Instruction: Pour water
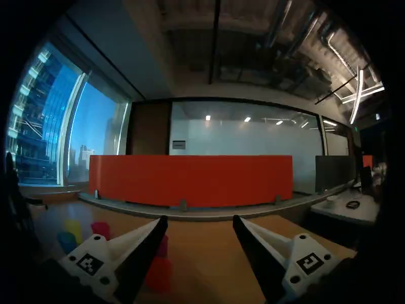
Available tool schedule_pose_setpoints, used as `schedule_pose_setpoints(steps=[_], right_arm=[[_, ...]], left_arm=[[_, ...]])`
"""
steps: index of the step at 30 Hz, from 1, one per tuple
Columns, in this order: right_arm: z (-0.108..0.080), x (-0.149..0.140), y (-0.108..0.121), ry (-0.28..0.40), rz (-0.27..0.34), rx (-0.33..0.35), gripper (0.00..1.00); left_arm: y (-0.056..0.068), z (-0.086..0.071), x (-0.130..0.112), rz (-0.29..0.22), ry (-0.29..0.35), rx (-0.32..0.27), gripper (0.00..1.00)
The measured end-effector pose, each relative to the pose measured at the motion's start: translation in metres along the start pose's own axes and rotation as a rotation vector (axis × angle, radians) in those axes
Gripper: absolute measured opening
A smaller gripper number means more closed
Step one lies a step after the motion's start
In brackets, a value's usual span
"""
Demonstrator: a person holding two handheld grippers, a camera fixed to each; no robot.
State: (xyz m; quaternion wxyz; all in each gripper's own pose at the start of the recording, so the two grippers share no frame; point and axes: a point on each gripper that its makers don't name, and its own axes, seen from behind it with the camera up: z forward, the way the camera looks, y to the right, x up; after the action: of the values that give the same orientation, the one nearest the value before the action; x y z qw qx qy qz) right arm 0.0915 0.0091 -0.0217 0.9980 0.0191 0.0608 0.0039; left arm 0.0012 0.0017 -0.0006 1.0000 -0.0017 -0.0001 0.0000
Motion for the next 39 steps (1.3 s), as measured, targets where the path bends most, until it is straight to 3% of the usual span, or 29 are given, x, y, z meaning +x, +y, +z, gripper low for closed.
schedule_pose_setpoints(steps=[6,15,39], right_arm=[[0.009,-0.016,-0.010,-0.012,0.033,0.012,1.00],[0.011,-0.046,-0.020,-0.043,0.012,0.006,0.99],[0.009,-0.084,-0.012,-0.092,0.011,-0.014,1.00]], left_arm=[[0.000,0.000,0.000,0.000,0.000,0.000,0.84],[0.000,0.000,0.000,0.000,0.000,0.000,0.84],[-0.001,0.000,0.000,0.000,0.000,0.000,0.84]])
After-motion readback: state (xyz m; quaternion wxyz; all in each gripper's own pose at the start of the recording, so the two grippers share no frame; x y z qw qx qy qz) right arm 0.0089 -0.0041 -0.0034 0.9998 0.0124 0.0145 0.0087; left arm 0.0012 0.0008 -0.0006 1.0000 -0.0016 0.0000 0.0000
